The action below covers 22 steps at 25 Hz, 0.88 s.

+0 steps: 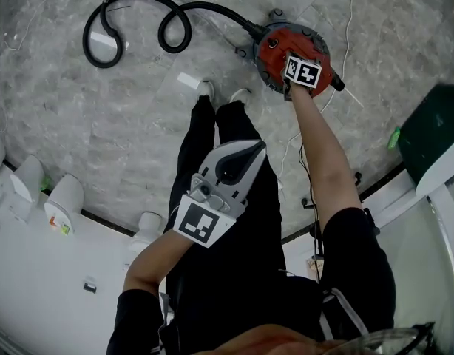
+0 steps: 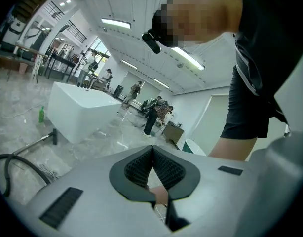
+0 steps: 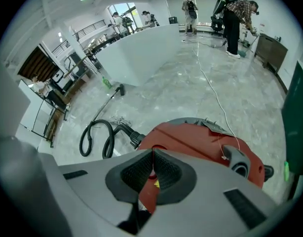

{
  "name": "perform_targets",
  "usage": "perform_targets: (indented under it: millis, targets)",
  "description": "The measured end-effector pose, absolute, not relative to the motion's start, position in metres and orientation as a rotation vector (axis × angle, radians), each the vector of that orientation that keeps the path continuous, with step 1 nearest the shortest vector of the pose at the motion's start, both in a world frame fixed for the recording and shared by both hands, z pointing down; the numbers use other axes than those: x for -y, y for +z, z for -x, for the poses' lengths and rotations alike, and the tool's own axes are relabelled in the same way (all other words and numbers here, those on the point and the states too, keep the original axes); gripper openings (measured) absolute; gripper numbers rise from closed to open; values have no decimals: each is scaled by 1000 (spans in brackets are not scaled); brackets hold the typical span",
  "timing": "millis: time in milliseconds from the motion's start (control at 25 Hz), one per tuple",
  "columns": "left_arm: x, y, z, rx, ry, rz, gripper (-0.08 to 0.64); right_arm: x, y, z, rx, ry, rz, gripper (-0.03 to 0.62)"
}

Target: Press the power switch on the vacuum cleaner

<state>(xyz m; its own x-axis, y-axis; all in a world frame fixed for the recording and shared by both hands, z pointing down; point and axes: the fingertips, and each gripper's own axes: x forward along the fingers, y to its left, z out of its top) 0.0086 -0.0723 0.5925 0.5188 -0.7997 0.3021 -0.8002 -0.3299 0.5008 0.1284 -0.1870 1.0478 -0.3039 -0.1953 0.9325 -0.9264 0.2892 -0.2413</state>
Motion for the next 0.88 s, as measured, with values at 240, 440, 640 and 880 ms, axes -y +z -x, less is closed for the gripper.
perform_targets:
  millis: [240,440,640,880]
  targets:
    - [80,590,-7,1294,-26,-2159,18,188,1051,-130,1651,1143,-1084,18]
    - [75,593,-7,1260,-36,-2174,18,191,1052,-132,1645,1120,-1089,18]
    - [69,604,-2,1267,-11,-2157,18,195,1055,-133,1624,1173,-1123,18]
    - [66,600,-8,1240,-46,-2127,18,190,1054,-133,1669,1249,-1154,18]
